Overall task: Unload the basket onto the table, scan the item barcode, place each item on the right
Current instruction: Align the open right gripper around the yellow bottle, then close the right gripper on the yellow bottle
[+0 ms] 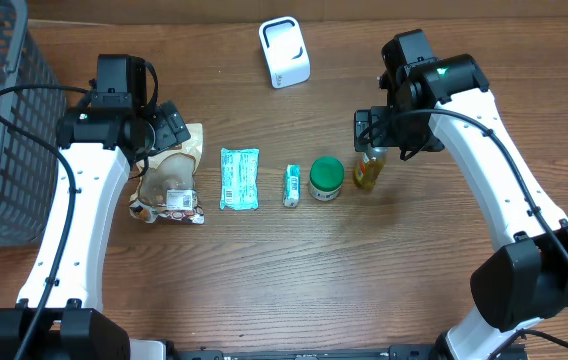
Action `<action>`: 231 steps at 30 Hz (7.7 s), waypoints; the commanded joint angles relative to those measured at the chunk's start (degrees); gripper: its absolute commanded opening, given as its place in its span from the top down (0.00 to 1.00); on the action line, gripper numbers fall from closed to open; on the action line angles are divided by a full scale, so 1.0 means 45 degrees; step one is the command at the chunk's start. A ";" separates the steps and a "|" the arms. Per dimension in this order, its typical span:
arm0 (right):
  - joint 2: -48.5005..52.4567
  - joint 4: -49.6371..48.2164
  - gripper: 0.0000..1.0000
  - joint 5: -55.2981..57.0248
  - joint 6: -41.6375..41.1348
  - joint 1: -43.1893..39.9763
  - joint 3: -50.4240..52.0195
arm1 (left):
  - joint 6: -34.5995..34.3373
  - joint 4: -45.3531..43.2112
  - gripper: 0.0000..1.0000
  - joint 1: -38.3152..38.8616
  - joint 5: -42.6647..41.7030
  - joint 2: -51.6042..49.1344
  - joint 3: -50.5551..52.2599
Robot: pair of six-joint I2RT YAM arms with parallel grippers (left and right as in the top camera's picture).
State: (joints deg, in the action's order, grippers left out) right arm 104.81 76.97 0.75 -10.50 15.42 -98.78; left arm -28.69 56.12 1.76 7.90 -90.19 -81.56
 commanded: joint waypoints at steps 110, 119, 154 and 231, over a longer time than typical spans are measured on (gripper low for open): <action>0.0262 0.0121 0.00 0.0155 -0.0967 -0.0034 0.0049 | 0.0087 0.0000 0.00 -0.0044 -0.0102 -0.0034 -0.0121; 0.0432 -0.0126 0.00 0.0155 -0.0957 -0.0015 0.0049 | 0.0087 0.0000 0.00 -0.0044 -0.0102 -0.0034 -0.0121; 0.0432 -0.2040 0.13 0.0160 -0.0996 0.0083 0.1792 | 0.0087 0.0000 0.01 -0.0044 -0.0102 -0.0034 -0.0121; 0.0427 -0.1511 0.74 -0.4809 -0.0952 -0.2239 0.0967 | 0.0087 0.0000 0.01 -0.0044 -0.0102 -0.0034 -0.0121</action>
State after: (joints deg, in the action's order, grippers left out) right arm 106.96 70.48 -19.14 -14.79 5.34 -92.62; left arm -28.69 56.12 1.76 7.90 -90.19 -81.56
